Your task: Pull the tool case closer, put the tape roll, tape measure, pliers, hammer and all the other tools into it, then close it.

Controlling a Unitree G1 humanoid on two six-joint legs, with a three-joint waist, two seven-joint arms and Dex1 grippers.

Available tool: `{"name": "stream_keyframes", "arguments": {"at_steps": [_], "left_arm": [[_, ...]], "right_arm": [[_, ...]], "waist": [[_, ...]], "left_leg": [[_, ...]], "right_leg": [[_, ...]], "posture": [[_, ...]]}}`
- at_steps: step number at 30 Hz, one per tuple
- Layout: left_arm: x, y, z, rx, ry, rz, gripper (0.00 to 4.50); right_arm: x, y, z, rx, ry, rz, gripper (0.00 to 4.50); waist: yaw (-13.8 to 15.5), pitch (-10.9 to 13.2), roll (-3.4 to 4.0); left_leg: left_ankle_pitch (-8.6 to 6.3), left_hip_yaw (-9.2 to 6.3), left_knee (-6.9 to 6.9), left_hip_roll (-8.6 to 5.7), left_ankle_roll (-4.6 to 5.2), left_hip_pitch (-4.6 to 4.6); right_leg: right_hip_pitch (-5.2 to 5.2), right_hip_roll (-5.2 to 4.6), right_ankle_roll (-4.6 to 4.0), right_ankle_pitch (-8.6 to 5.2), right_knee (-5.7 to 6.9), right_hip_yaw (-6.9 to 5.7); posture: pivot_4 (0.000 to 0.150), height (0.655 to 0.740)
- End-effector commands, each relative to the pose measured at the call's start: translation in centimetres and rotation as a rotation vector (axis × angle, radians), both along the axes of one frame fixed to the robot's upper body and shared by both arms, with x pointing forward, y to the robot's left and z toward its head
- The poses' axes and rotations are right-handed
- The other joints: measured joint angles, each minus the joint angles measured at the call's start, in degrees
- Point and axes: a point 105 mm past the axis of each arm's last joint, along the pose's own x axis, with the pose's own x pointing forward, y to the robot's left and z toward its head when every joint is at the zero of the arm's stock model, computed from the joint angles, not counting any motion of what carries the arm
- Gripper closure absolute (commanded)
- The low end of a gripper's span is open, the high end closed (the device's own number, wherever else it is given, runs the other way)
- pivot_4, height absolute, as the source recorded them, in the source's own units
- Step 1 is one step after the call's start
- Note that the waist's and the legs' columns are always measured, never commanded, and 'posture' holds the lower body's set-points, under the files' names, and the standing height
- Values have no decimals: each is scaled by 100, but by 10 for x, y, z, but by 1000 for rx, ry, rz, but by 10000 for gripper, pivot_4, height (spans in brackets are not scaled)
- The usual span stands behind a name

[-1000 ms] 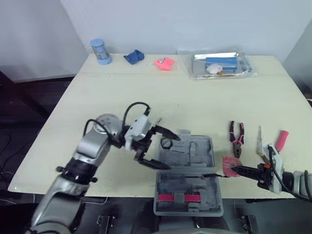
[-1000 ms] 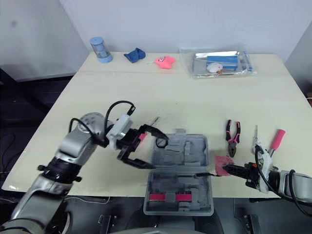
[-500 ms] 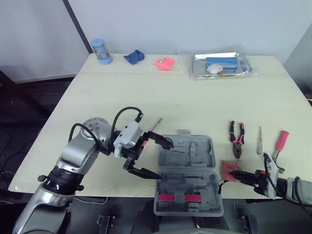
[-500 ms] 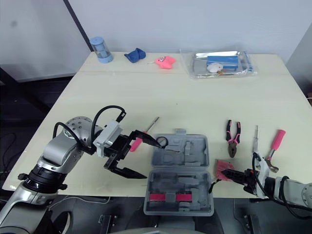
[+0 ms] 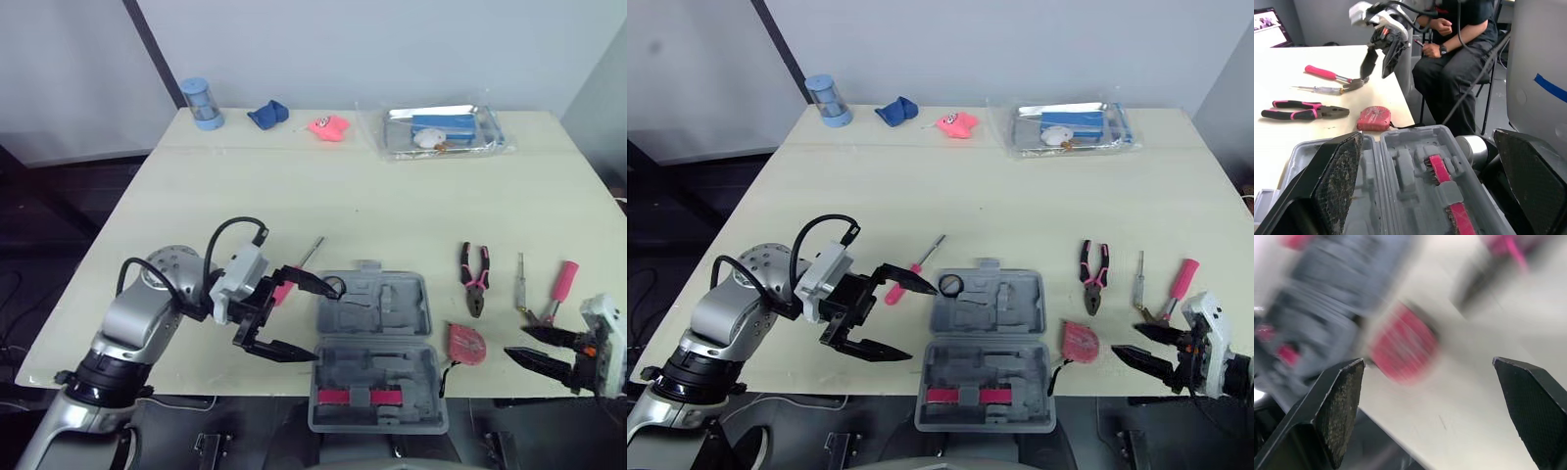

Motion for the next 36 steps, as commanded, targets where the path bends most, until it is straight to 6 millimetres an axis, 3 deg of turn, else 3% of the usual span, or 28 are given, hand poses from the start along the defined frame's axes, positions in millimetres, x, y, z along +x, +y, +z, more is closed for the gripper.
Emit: {"name": "stream_keyframes", "arguments": {"at_steps": [1,11,16,28,31,33,36], "left_arm": [[-5,1,12,-17,-40,-8,0],[-12,2,16,-6,-59,-15,0],[-14,3,14,13,-70,-19,0],[-11,3,12,16,-73,-23,0],[-11,3,11,16,-73,-23,0],[-10,3,11,16,-74,-22,0],[-10,3,11,15,-75,-20,0]], "right_arm": [[-3,15,-9,-184,-174,301,969],[22,22,-47,-291,-259,396,969],[32,27,-47,-290,-284,383,969],[33,30,-56,-366,-261,358,969],[29,32,-59,-368,-238,374,7645],[30,32,-59,-366,-231,366,15660],[29,32,-59,-358,-230,362,16005]], "waist": [[0,4,-7],[13,12,-12],[12,13,-9],[13,12,-9],[14,12,-9],[13,12,-9],[13,12,-9]], "left_leg": [[0,1,2,0,0,1],[1,0,4,-3,-1,1],[1,0,1,-3,-1,5],[1,0,1,-3,-1,6],[1,0,2,-3,-1,5],[0,0,1,-3,-1,5],[0,0,2,-3,-1,6]], "right_leg": [[1,0,0,0,-1,1],[2,-3,-3,2,1,1],[2,-2,-4,2,4,3],[2,-2,-4,2,6,3],[2,-2,-4,2,6,4],[2,-2,-4,2,6,4],[2,-2,-4,2,6,3]], "posture": [[1500,7400],[1500,7400],[1500,7400],[1500,7400],[1500,7400],[1500,7400],[1500,7400]]}}
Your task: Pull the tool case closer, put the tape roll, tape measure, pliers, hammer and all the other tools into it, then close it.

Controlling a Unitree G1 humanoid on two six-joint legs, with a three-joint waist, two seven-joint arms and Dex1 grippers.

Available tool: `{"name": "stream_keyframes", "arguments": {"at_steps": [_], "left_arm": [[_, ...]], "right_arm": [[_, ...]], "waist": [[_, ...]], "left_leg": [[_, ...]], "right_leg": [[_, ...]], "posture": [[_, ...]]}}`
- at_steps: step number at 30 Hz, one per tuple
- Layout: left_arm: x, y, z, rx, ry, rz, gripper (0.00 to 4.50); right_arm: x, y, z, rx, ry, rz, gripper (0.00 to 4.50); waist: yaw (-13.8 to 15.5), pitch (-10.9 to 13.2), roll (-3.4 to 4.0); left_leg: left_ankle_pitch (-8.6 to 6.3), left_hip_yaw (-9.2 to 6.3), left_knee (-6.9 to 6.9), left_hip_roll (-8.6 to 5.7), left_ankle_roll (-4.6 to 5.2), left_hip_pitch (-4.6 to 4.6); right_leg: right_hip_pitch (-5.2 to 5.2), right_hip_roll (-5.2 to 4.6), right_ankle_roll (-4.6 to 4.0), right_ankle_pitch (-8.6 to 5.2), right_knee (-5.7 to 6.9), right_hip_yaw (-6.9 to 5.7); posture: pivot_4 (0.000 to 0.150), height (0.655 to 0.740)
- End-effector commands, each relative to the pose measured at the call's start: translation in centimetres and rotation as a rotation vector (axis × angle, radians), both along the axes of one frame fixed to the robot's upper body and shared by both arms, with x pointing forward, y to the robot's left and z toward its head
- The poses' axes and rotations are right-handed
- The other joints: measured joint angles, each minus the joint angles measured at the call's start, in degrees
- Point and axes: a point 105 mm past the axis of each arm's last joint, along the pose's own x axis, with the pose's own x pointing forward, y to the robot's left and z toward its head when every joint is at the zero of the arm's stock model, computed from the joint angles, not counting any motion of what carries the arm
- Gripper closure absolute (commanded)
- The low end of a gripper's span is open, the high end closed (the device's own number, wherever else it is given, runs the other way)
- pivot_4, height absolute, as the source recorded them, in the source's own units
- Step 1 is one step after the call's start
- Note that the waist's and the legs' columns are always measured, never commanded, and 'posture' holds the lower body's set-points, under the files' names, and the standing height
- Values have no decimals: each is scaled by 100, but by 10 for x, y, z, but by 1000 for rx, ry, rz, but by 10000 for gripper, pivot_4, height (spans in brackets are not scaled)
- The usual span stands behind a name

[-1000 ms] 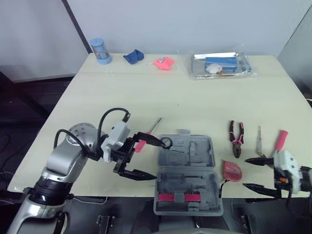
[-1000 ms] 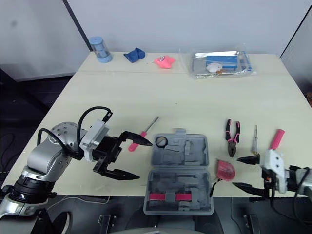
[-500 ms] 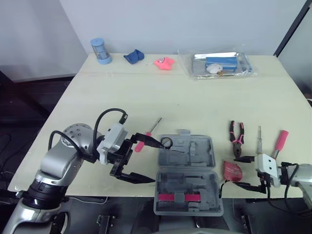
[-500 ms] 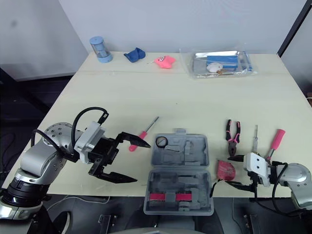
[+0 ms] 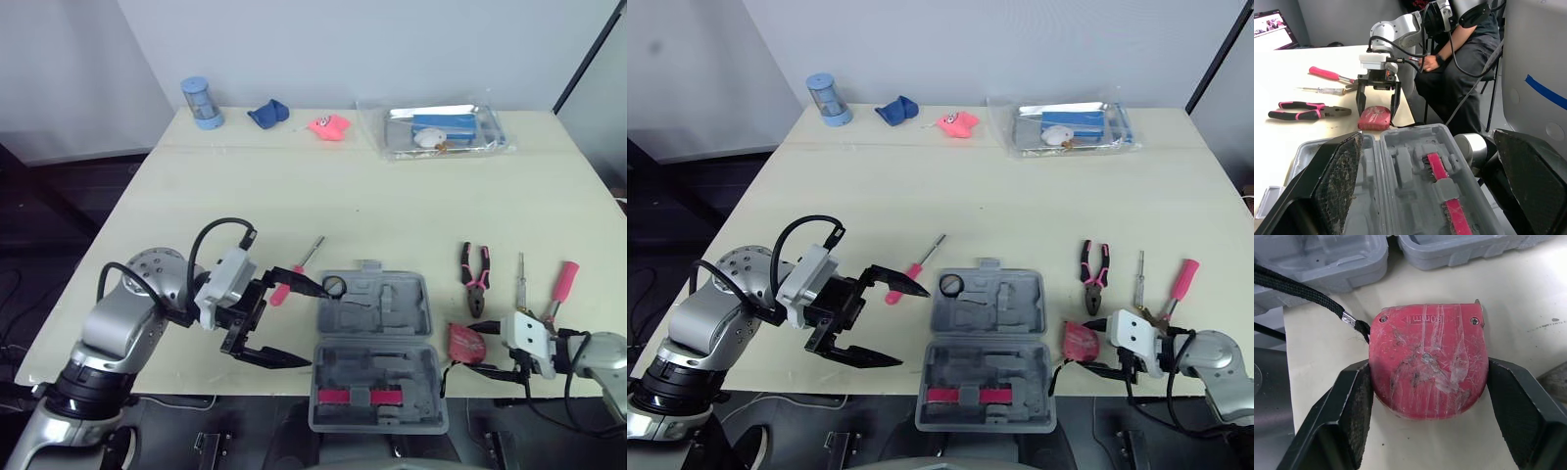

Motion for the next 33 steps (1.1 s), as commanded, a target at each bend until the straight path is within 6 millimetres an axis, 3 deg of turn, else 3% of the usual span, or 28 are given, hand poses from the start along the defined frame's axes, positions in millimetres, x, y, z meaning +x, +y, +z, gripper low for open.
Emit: {"name": "stream_keyframes", "arguments": {"at_steps": [1,7,12,18,21,24,28,33], "left_arm": [[-1,0,4,-2,-34,-14,0],[-1,3,2,-11,-25,10,0],[2,6,4,-63,-10,80,0],[11,18,4,-115,-8,222,0],[24,33,0,-110,-22,331,0],[28,43,-3,-98,-23,372,0],[29,47,-3,-93,-29,386,0],[29,50,-3,-90,-37,407,0]], "right_arm": [[-2,1,4,6,-7,12,16005],[-4,-6,19,0,-19,23,16005],[1,-10,55,-63,-35,82,16005],[21,8,86,-115,-61,146,16005],[43,30,94,-167,-73,182,16005],[59,45,95,-222,-86,221,16005],[73,50,84,-359,-94,280,16005],[87,69,77,-404,-100,286,16005]], "waist": [[0,0,0],[3,0,0],[-14,3,5],[-4,4,5],[0,4,5],[-17,6,7],[42,9,6],[-17,12,7]], "left_leg": [[0,0,0,0,0,0],[0,0,0,0,0,-1],[0,3,1,1,0,3],[0,2,1,2,0,2],[0,2,3,1,0,0],[0,2,2,1,0,2],[1,-5,0,-5,-2,-15],[2,-9,-1,-8,-4,-16]], "right_leg": [[0,0,0,0,0,0],[0,0,0,0,0,0],[0,1,0,0,3,6],[-1,0,0,0,3,4],[-1,-1,1,0,2,3],[-6,1,0,1,4,3],[-10,-9,0,1,-6,-10],[-13,-13,0,1,-3,-15]], "posture": [[1500,7400],[1500,7400],[1500,7400],[1500,7400],[1500,7400],[1500,7400],[1500,7400],[1500,7400]]}}
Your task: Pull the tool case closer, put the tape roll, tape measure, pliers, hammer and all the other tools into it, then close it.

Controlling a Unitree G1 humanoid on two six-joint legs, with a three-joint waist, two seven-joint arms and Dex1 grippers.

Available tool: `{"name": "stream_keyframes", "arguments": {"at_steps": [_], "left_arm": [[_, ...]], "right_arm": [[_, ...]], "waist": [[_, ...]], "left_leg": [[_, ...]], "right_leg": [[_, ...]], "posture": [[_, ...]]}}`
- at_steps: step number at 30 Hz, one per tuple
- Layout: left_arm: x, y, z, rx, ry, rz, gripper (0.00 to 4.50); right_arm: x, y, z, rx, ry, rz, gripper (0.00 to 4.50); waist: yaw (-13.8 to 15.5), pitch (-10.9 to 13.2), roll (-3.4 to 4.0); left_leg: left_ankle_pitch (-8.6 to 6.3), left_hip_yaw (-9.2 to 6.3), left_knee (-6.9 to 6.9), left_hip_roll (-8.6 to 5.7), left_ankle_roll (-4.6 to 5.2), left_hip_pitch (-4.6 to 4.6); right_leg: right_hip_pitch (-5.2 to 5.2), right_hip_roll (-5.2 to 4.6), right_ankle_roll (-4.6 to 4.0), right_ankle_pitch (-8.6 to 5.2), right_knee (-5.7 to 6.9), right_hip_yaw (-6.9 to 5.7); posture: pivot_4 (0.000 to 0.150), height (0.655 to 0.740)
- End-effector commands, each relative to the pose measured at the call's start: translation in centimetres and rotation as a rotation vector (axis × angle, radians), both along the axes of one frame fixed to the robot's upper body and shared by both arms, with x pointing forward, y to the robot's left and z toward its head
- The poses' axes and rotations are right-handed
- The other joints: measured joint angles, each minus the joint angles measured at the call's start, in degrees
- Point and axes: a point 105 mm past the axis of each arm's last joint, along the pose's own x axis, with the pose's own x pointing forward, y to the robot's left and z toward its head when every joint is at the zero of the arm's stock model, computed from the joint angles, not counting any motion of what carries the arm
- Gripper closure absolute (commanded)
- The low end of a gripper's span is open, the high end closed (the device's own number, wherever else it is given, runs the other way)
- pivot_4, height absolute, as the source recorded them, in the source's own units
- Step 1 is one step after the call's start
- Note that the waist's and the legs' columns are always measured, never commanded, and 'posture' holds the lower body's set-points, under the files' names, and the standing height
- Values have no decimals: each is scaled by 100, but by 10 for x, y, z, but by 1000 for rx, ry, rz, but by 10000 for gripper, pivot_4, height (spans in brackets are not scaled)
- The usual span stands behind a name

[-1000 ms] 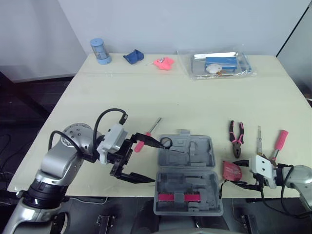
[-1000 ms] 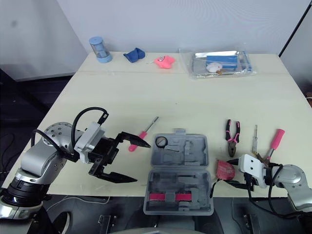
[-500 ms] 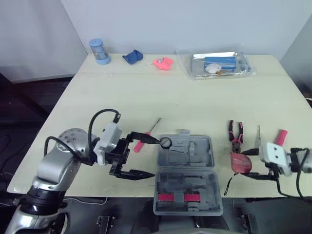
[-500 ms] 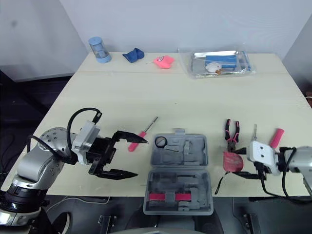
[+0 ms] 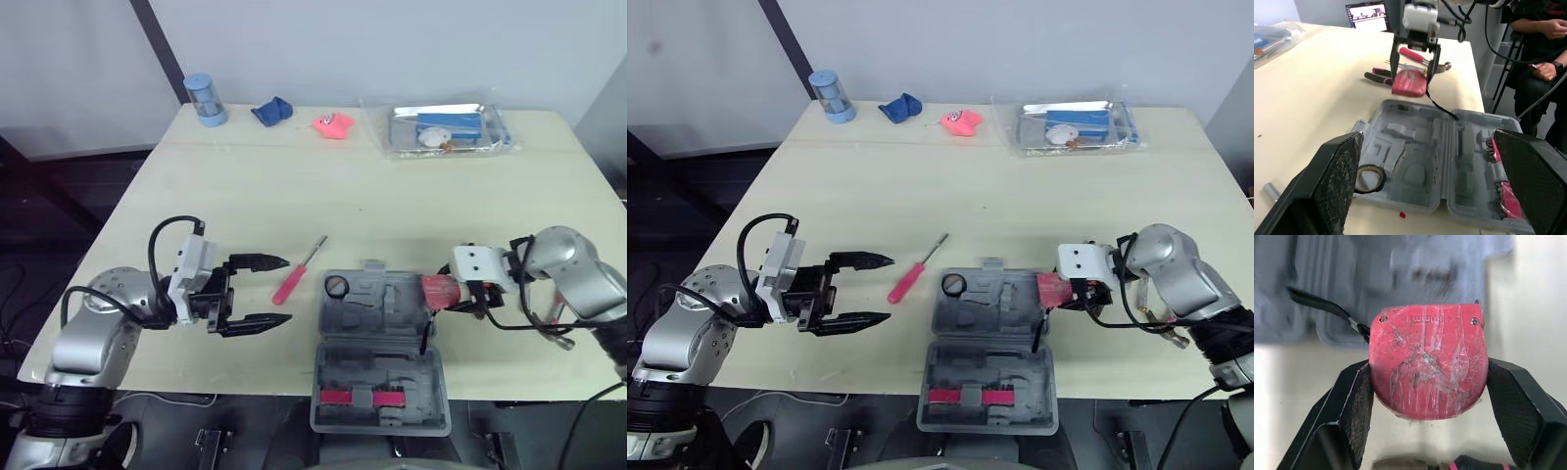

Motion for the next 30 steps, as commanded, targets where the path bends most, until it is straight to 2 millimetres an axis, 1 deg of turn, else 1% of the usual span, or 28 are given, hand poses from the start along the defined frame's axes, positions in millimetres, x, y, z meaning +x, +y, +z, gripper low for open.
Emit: {"name": "stream_keyframes", "arguments": {"at_steps": [1,6,9,17,23,24,25,26,28,30], "left_arm": [[-1,3,7,10,-43,16,0],[-2,5,7,16,-49,25,0],[-2,5,7,19,-52,27,0],[-3,3,5,23,-52,20,0],[-2,2,3,22,-52,18,0],[-3,2,2,22,-52,18,0],[-3,2,2,21,-51,18,0],[-2,2,2,21,-51,17,0],[-3,2,2,21,-50,16,0],[-3,2,1,21,-48,15,0]], "right_arm": [[9,14,4,-23,-48,26,16005],[13,34,0,-50,-61,60,16005],[15,40,-2,-65,-57,47,16005],[19,43,-10,-129,-68,6,16005],[20,48,-11,-126,-79,-7,16005],[20,48,-10,-124,-81,-11,5592],[19,48,-10,-123,-82,-8,1471],[19,48,-9,-123,-82,-5,583],[17,49,-4,-99,-83,-9,583],[13,47,2,-95,-85,-9,583]], "waist": [[-35,2,3],[-20,3,4],[-6,3,4],[-20,3,4],[-18,3,4],[-18,3,4],[-20,3,4],[-21,3,4],[-19,3,4],[-16,4,5]], "left_leg": [[0,0,0,1,0,1],[0,0,-1,2,1,0],[0,-1,0,2,1,0],[0,-1,-1,1,1,2],[-1,-1,0,1,1,3],[-1,-1,0,1,1,2],[-1,-1,0,1,1,3],[-1,-1,0,1,1,3],[-1,-1,0,1,2,2],[-1,-2,0,1,1,0]], "right_leg": [[-3,1,0,0,4,1],[-5,2,-1,0,6,1],[-5,2,-1,0,6,1],[-5,3,-1,0,8,0],[-4,2,-1,0,10,1],[-4,3,-1,0,10,0],[-4,3,-1,0,10,0],[-4,3,-1,0,10,1],[-4,2,-1,1,10,1],[-6,2,-1,0,9,0]], "posture": [[1500,7400],[1500,7400],[1500,7400],[1500,7400],[1500,7400],[1500,7400],[1500,7400],[1500,7400],[1500,7400],[1500,7400]]}}
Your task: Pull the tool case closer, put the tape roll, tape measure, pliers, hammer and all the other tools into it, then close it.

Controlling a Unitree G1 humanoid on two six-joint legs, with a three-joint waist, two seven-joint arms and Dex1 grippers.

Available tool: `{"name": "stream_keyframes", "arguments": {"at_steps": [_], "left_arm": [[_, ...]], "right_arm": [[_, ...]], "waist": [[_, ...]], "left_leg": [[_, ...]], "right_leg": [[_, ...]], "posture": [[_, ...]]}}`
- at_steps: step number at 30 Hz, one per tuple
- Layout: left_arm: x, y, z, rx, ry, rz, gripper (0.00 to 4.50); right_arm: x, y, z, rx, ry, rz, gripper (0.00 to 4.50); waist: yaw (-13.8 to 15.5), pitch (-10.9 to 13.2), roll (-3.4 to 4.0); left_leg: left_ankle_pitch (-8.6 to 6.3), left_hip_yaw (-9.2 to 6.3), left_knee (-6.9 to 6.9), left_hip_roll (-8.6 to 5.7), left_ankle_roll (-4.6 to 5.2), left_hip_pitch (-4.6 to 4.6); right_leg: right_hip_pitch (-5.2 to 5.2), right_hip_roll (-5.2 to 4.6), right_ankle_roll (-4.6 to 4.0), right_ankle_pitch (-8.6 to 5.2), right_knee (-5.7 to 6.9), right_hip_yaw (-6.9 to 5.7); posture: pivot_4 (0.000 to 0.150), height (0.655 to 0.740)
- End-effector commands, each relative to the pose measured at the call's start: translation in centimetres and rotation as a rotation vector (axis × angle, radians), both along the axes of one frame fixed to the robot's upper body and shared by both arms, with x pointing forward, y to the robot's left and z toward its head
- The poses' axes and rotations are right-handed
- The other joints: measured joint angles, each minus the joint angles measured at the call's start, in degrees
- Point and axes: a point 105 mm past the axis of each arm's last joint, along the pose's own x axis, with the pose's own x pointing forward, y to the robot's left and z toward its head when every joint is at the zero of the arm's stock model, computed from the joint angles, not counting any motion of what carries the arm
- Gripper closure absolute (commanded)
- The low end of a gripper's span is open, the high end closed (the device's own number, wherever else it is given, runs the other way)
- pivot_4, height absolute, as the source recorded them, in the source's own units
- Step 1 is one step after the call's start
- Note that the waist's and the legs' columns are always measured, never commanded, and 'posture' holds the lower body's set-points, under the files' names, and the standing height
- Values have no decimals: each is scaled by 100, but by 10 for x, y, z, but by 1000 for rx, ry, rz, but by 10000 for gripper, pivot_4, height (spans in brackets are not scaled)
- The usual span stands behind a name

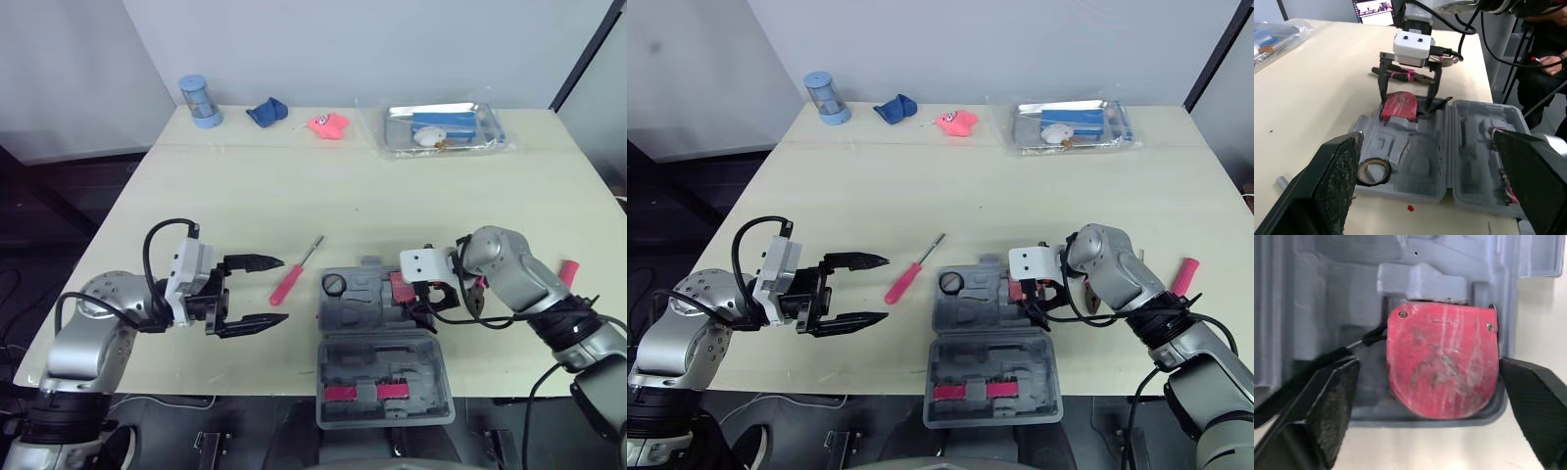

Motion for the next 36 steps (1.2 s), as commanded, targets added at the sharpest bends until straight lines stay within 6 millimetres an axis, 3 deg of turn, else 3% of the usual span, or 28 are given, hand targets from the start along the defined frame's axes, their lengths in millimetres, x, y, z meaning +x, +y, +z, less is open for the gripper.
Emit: {"name": "stream_keyframes", "arguments": {"at_steps": [1,6,12,15,17,26,28,36], "left_arm": [[-4,-2,5,1,-31,-17,0],[-4,-2,5,2,-31,-18,0],[-5,-3,5,2,-33,-20,0],[-4,-3,6,2,-32,-23,0],[-4,-4,6,1,-32,-25,0],[-4,-4,7,5,-31,-25,0],[-4,-4,7,6,-31,-24,0],[-4,-4,9,8,-32,-25,0]], "right_arm": [[-4,-4,19,25,-36,-1,583],[-9,-15,33,66,-39,-20,583],[-7,-16,39,294,-12,-81,583],[-7,-15,34,463,11,-114,9484],[-8,-14,28,525,15,-110,18617],[1,-21,9,793,-8,-156,18617],[0,-20,15,892,-50,-122,18617],[-3,-24,-1,950,29,-112,18617]], "waist": [[2,1,1],[11,1,0],[-3,1,0],[3,1,-1],[5,1,-1],[-2,4,1],[-2,4,1],[-8,4,3]], "left_leg": [[0,0,-1,0,0,0],[-1,0,-1,0,1,-1],[-1,0,-2,0,1,-1],[-1,-1,-3,1,2,-1],[-1,1,-2,0,1,-1],[-1,4,-3,1,1,3],[0,3,-3,1,1,3],[0,5,-3,1,0,6]], "right_leg": [[0,0,0,0,-1,0],[-1,0,0,0,-3,0],[-1,0,0,0,-2,0],[1,0,0,0,-3,-1],[1,-1,0,0,-3,0],[2,0,0,0,0,3],[2,0,0,0,-1,3],[2,1,0,0,1,4]], "posture": [[1500,7400],[1500,7400],[1500,7400],[1500,7400],[1500,7400],[1500,7400],[1500,7400],[1500,7400]]}}
